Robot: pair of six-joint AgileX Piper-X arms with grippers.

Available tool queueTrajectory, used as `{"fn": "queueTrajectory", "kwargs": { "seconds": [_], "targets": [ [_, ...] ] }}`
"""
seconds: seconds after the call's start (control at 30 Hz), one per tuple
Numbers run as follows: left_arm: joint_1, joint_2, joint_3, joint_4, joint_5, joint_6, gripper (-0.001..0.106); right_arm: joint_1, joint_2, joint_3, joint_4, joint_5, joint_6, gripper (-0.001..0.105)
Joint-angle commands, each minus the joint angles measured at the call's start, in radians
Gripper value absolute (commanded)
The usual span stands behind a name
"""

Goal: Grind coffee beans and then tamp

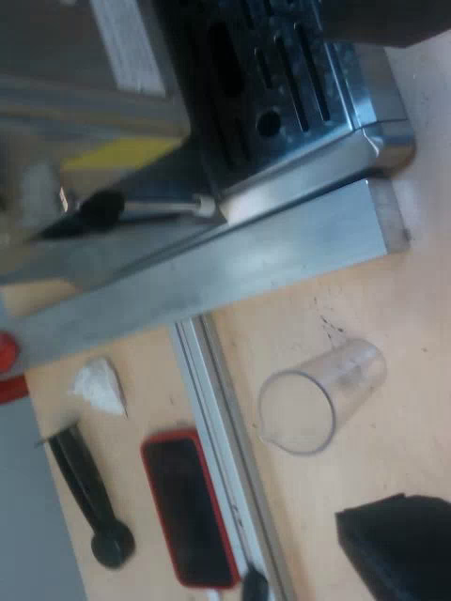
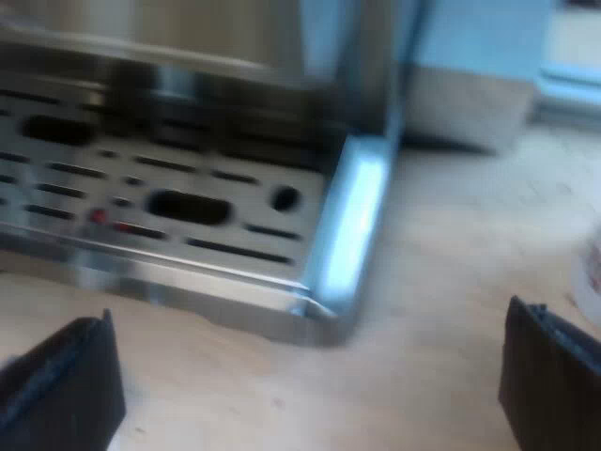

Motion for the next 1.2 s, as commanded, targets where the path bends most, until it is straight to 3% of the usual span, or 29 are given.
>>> {"fn": "queueTrajectory", "kwargs": {
  "seconds": [0.03, 0.23, 0.47, 0.67, 0.73, 0.77, 0.9, 1.2],
  "targets": [
    [0.04, -0.008, -0.009, 0.002, 0.037, -0.018, 0.105, -0.133, -0.02, -0.009, 0.066, -0.076, -0.011, 0.082],
    [0.1, 0.003, -0.009, 0.009, 0.08, -0.049, 0.105, -0.405, -0.038, -0.009, 0.131, -0.2, -0.116, 0.082],
    [0.107, 0.001, -0.009, 0.037, 0.069, -0.073, 0.105, -0.677, -0.105, -0.009, 0.176, -0.32, -0.26, 0.082],
    [0.107, -0.043, -0.005, 0.065, 0.069, -0.086, 0.105, -0.71, -0.229, -0.009, 0.179, -0.315, -0.342, 0.082],
    [0.107, -0.05, -0.005, 0.065, 0.069, -0.089, 0.105, -0.71, -0.26, -0.007, 0.179, -0.315, -0.348, 0.082],
    [0.107, -0.108, -0.005, 0.065, 0.069, -0.116, 0.105, -0.71, -0.303, -0.007, 0.182, -0.315, -0.347, 0.082],
    [0.107, -0.204, -0.005, 0.065, 0.069, -0.116, 0.105, -0.71, -0.413, -0.003, 0.209, -0.315, -0.343, 0.082],
    [0.107, -0.454, -0.005, 0.092, 0.069, -0.098, 0.105, -0.71, -0.664, 0.05, 0.214, -0.315, -0.259, 0.082]
  ]
}}
